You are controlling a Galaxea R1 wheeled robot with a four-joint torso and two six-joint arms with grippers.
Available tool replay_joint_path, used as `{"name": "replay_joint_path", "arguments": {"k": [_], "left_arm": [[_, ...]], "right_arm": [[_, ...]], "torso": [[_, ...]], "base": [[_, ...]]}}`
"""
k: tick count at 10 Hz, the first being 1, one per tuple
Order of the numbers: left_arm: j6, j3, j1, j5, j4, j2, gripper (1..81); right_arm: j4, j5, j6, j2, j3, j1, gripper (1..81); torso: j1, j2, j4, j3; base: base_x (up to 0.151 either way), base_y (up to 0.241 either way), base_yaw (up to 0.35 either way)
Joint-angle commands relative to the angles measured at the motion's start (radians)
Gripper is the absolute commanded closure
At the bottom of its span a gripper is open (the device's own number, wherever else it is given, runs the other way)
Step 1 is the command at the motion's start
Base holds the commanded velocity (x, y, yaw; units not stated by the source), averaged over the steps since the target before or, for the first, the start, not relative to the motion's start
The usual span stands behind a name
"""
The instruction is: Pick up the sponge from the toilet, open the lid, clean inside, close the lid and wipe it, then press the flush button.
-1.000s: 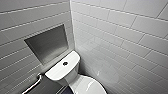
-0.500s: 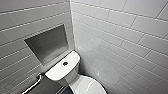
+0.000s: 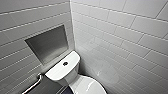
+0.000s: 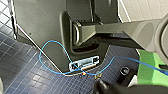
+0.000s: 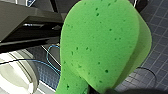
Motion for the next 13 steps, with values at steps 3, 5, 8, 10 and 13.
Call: {"name": "replay_joint_path", "arguments": {"k": [3, 5, 8, 10, 13], "left_arm": [[0.196, -0.237, 0.113, 0.022, -0.039, 0.185, 81.1], [0.383, -0.311, 0.123, 0.016, -0.204, 0.236, 81.1], [0.41, -0.485, 0.124, -0.019, -0.225, 0.337, 81.1], [0.407, -0.648, 0.121, -0.022, -0.227, 0.423, 81.1], [0.405, -0.783, 0.115, -0.011, -0.293, 0.494, 81.1]], "right_arm": [[-0.017, -0.074, -0.005, 0.017, -0.021, -0.025, 81.1], [-0.016, -0.073, -0.005, 0.028, -0.041, -0.027, 81.1], [-0.016, -0.074, -0.003, 0.03, -0.044, -0.025, 81.1], [-0.013, -0.073, -0.003, 0.033, -0.05, -0.025, 81.1], [-0.005, -0.073, -0.003, 0.047, -0.081, -0.024, 81.1]], "torso": [[0.0, 0.0, 0.0, 0.0], [-0.001, 0.0, 0.0, 0.077], [-0.001, -0.001, 0.0, 0.061], [-0.002, -0.002, 0.0, 0.075], [-0.003, -0.003, 0.0, 0.074]], "base": [[0.0, 0.0, 0.0], [0.0, 0.0, 0.0], [0.0, 0.0, 0.0], [0.0, 0.0, 0.0], [0.0, 0.0, 0.0]]}}
